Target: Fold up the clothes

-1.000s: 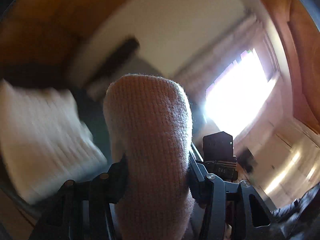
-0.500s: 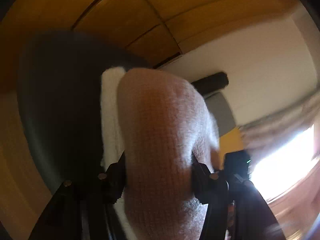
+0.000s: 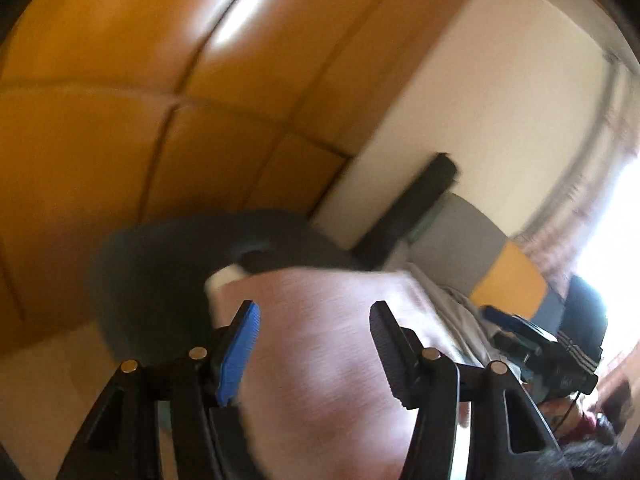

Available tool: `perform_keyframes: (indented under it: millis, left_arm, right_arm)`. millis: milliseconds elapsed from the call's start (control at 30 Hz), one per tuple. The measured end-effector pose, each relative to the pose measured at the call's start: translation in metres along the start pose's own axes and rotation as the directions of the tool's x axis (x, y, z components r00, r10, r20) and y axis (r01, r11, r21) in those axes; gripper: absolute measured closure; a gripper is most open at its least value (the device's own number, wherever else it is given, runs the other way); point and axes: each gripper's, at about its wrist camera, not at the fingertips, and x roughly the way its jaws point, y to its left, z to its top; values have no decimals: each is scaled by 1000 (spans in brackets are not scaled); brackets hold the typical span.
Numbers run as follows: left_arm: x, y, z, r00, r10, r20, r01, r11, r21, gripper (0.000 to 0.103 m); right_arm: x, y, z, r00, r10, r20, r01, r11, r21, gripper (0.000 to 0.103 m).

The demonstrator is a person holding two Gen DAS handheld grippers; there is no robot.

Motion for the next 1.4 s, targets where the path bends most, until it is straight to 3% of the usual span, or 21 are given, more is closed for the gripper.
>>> perform_keyframes:
  millis: [67,133,200,233,300,367,500,600,667,733,800,833,900,1000,1067,1167,1200,1233,1300,1333,1400]
  left_arm:
    - [20,-18,2,1000,-17,-20,18,998,62,45]
    - [51,-32,-3,997,20,-70,-14,996,85,45]
    - [83,-37,-17,985,50,-168,-37,996,79,48]
    - [96,-43,-26,981,85,-174,-68,993,100,49]
    - [100,-58,-34,974,160,-158,-133,976,171,49]
    - [101,-64,-31,970,179,-167,-153,975,160,49]
    - [98,-56,-28,971,167,-170,-149,982,113,49]
    - [100,-71,-22,965,218,-147,-188,963,195,47]
    - [94,-79,-16,965,237,-113,-209,954,217,47]
    - [76,-89,-11,973,225,-57,-211,960,182,46]
    - [54,-104,-13,984,176,0,-174,975,140,45]
    - [45,-117,-20,989,145,20,-146,978,147,44]
    - [33,-150,-46,997,71,17,-73,979,192,42]
    - [39,-206,-112,988,-82,-128,114,957,267,41]
    - [51,-245,-164,949,-158,-272,239,924,298,41]
    - [59,-303,-243,862,-224,-456,391,865,314,41]
    - [58,-323,-267,834,-231,-501,435,835,337,41]
    - [54,-343,-290,812,-229,-537,469,804,366,41]
    - [48,-376,-324,771,-232,-593,529,752,393,41]
    - [47,-392,-340,751,-227,-620,555,725,407,41]
    - [46,-412,-363,738,-193,-646,566,699,437,41]
  right_arm:
    - [23,13,8,998,57,-34,-59,996,-64,18]
    - [63,14,2,991,69,-117,-81,992,-99,19]
    - [95,28,-25,971,47,-234,-69,994,-88,18]
    - [115,17,-46,956,30,-292,-54,996,-76,17]
    - [116,2,-62,969,67,-238,-71,997,-10,15]
    - [111,-11,-74,982,107,-158,-99,993,58,15]
    - [117,-18,-69,983,97,-157,-91,995,45,15]
    - [110,-5,-63,984,46,-170,-42,999,28,13]
    - [80,14,-51,985,13,-175,-7,999,36,13]
    - [73,6,-44,990,3,-142,9,996,90,10]
    - [27,-2,-51,997,20,-71,-7,983,182,0]
    - [5,-6,-64,999,28,-46,-15,969,248,0]
    - [-38,-13,-98,999,34,-13,-26,920,392,0]
    - [-99,-20,-166,999,-19,-43,40,809,586,0]
    - [-145,-22,-213,994,-69,-89,111,730,674,0]
    - [-220,-14,-288,967,-166,-192,253,621,741,0]
    - [-248,-10,-310,951,-211,-226,307,568,764,0]
    - [-284,-5,-336,923,-274,-271,376,490,786,0]
    - [-337,3,-369,873,-378,-308,450,382,807,0]
    - [-363,10,-385,833,-443,-331,493,323,808,0]
    - [-414,26,-418,736,-561,-380,563,196,803,0]
